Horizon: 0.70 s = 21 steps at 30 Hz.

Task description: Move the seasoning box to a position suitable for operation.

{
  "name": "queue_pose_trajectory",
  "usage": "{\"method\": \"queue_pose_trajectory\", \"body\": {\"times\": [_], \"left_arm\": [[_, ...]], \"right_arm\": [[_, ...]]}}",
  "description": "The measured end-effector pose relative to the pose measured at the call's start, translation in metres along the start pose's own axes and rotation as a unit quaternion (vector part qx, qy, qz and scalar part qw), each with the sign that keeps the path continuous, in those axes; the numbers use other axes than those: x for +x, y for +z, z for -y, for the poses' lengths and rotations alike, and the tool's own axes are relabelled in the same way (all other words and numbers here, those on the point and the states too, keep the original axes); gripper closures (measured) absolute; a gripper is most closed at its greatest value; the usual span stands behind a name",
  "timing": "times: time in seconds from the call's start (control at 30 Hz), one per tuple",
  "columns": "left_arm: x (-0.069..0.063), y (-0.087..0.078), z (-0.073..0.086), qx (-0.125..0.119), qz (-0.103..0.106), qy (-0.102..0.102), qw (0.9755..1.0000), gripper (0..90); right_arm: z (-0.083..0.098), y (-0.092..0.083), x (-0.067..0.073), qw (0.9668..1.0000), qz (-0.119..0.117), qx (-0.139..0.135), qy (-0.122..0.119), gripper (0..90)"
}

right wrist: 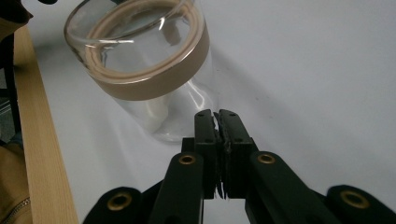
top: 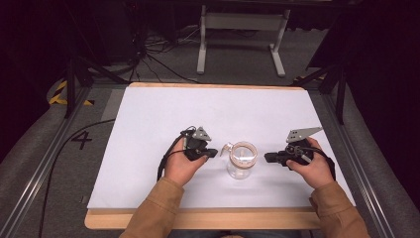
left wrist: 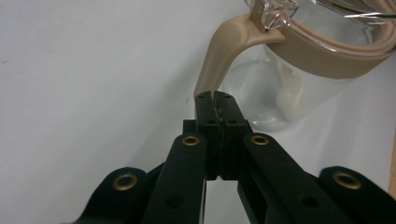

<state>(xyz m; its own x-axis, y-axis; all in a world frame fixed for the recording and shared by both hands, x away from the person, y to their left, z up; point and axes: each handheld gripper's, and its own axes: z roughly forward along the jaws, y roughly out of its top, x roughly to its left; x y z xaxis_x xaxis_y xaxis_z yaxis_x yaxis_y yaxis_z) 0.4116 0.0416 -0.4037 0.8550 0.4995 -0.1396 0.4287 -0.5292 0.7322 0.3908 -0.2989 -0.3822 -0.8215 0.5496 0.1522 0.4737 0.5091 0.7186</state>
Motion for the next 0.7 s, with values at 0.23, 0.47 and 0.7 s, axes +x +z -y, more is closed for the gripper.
{"method": "queue_pose_trajectory", "body": {"times": [0.23, 0.47, 0.7], "left_arm": [[-0.001, 0.013, -0.003, 0.024, 0.000, 0.010, 0.9997, 89.9], [0.001, 0.014, -0.005, 0.027, 0.003, 0.009, 0.9996, 89.8], [0.002, 0.017, -0.006, 0.020, -0.001, 0.007, 0.9998, 89.8]], "right_arm": [[0.008, -0.004, 0.000, 0.9999, 0.005, 0.004, 0.009, 87.3], [0.011, -0.004, 0.000, 0.9999, 0.006, 0.007, 0.009, 87.2], [0.011, -0.001, 0.003, 0.9999, 0.005, 0.010, 0.007, 87.3]]}}
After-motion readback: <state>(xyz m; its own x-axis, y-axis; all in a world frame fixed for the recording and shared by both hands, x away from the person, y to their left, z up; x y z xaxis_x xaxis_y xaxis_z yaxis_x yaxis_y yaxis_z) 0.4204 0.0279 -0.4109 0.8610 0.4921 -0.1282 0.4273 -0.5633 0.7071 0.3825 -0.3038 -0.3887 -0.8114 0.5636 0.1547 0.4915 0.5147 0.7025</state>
